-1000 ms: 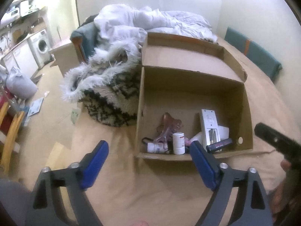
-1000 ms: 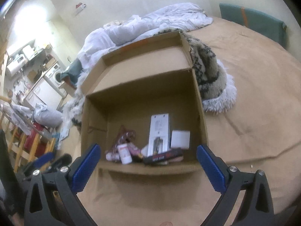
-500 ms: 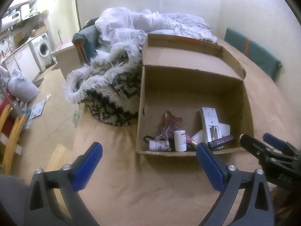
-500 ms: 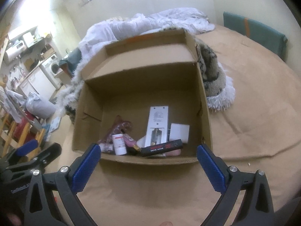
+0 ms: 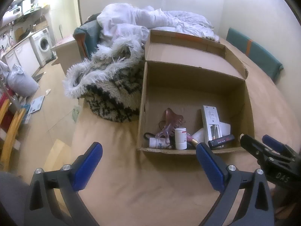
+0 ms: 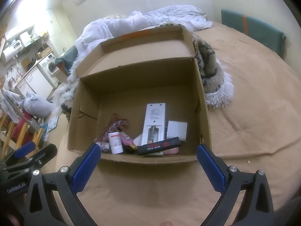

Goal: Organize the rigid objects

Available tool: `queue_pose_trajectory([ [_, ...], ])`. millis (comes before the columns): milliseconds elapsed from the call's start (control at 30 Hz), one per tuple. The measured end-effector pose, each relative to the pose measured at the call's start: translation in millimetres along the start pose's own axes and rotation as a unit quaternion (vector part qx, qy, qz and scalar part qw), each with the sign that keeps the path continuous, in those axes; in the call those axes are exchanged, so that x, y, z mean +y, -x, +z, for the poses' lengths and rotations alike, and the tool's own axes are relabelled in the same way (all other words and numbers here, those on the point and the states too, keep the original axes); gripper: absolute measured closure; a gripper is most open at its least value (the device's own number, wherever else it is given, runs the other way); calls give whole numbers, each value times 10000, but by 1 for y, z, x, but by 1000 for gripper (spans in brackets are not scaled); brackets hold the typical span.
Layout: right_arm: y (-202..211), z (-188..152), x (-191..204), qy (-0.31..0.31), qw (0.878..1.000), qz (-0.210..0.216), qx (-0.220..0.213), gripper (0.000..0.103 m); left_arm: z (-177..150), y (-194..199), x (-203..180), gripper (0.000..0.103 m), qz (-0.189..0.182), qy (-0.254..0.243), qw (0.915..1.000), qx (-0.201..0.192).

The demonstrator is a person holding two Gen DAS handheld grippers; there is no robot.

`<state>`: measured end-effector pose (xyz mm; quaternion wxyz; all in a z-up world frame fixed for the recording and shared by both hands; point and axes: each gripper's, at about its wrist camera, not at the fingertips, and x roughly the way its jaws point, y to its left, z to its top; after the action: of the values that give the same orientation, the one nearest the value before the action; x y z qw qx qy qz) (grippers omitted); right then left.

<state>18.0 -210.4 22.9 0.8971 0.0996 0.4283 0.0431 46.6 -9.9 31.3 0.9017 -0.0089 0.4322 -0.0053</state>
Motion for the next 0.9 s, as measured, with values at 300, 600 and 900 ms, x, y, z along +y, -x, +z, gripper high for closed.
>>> queue_pose_trajectory([
  [300,1,0,0,1,10000,12,-4,0,-1,-2,1,4,13,-4,10000,16],
  [600,1,0,1,-7,10000,17,-10,0,-3,-4,1,4,25,0,10000,31],
  [900,2,0,2,-11,10000,25,-19,0,-4,-5,2,4,46,19,10000,41],
])
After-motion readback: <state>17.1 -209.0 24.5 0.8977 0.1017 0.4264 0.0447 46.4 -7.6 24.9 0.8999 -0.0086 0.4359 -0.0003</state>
